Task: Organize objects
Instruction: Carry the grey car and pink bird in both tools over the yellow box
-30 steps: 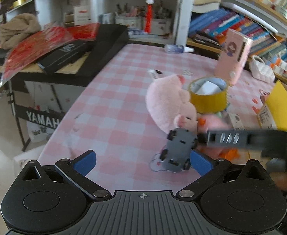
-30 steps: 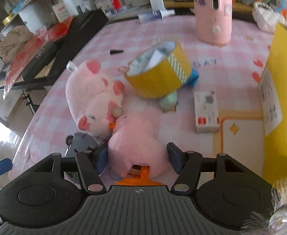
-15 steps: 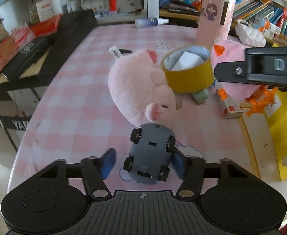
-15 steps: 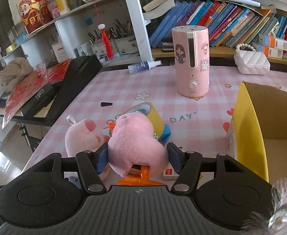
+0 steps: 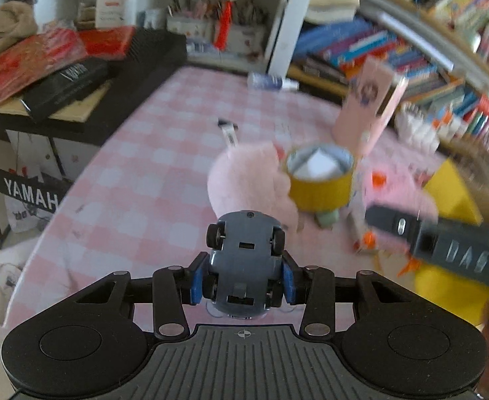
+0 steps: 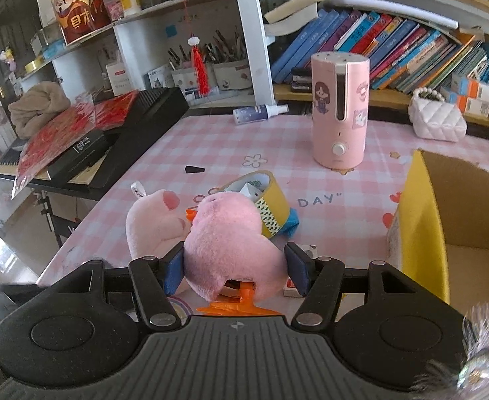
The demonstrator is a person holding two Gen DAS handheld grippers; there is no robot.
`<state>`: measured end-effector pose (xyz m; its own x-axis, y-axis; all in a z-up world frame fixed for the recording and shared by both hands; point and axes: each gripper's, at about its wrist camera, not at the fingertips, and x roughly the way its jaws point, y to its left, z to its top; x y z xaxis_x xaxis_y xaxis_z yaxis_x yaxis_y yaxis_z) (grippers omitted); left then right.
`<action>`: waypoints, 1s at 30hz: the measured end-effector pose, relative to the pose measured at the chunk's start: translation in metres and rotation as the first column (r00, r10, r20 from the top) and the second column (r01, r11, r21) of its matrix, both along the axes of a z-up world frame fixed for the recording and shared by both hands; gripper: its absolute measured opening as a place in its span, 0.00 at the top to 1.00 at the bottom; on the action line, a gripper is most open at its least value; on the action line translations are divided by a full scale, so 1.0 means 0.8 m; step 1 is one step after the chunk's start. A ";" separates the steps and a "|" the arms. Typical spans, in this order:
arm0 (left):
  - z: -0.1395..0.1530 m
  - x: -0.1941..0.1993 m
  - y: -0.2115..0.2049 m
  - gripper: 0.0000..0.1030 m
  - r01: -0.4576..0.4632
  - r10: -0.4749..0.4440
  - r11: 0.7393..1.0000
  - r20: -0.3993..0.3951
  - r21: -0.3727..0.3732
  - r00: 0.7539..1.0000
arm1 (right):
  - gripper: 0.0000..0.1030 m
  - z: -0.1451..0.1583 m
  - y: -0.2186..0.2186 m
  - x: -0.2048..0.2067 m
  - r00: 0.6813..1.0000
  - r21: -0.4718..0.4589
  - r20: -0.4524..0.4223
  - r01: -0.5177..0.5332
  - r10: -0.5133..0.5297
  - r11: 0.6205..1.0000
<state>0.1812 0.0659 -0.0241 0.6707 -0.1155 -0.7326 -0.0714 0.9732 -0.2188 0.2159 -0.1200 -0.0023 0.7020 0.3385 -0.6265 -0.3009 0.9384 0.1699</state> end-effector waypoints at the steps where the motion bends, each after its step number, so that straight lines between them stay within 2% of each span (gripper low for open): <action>1: 0.007 -0.004 0.004 0.60 -0.003 0.003 1.000 0.014 -0.009 1.000 | 0.42 0.002 -0.001 -0.006 1.000 -0.005 0.007 0.000 0.000 1.000; 6: 0.026 -0.027 0.006 0.60 0.016 -0.016 1.000 0.064 -0.010 0.998 | 0.42 0.006 -0.002 -0.032 1.000 -0.013 0.011 0.029 -0.029 0.999; 30: 0.022 -0.162 0.029 0.60 0.111 -0.108 0.993 0.055 -0.051 0.993 | 0.42 0.001 0.016 -0.188 0.992 -0.013 -0.022 0.120 -0.120 0.993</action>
<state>0.0513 0.0890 -0.0065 0.6891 -0.2288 -0.6876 0.0477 0.9611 -0.2720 0.0655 -0.1074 -0.0014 0.7224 0.2449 -0.6466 -0.1819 0.9696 0.1640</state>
